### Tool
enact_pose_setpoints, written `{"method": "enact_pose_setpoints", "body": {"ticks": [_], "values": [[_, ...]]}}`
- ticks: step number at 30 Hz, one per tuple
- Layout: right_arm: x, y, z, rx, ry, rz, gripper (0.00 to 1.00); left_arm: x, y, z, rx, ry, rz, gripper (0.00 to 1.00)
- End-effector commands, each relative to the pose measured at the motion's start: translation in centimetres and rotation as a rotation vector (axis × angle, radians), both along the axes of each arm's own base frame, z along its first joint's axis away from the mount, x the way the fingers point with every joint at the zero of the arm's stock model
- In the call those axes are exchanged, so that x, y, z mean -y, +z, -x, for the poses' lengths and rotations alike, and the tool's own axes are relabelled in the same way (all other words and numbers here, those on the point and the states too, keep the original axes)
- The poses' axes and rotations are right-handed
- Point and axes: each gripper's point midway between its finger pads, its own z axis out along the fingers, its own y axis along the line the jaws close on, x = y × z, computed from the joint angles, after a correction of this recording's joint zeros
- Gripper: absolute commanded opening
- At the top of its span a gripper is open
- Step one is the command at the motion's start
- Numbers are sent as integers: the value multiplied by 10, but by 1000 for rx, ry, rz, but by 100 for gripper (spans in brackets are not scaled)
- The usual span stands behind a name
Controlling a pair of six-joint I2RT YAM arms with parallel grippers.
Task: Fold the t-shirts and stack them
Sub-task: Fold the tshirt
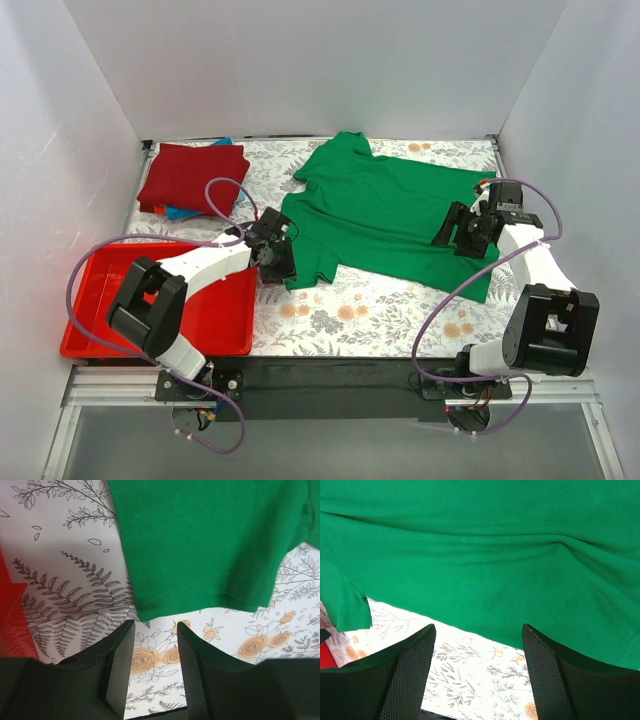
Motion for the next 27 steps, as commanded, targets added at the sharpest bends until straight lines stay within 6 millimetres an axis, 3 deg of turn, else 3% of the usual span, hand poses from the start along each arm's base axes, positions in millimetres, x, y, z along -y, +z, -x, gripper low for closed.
{"method": "enact_pose_setpoints", "body": {"ticks": [1, 7, 12, 21, 27], "values": [[-3, 10, 2, 36, 20, -9, 76, 5, -1, -6, 18, -6, 8, 38], [-4, 5, 8, 23, 21, -15, 76, 0, -14, -10, 2, 3, -41, 37], [-4, 5, 8, 26, 22, -12, 76, -3, -23, -7, -18, 6, -61, 30], [0, 4, 11, 26, 0, 10, 76, -4, -31, -2, -32, 5, -59, 29], [11, 3, 15, 31, -47, 63, 76, 9, -37, 7, -59, -5, 33, 15]]}}
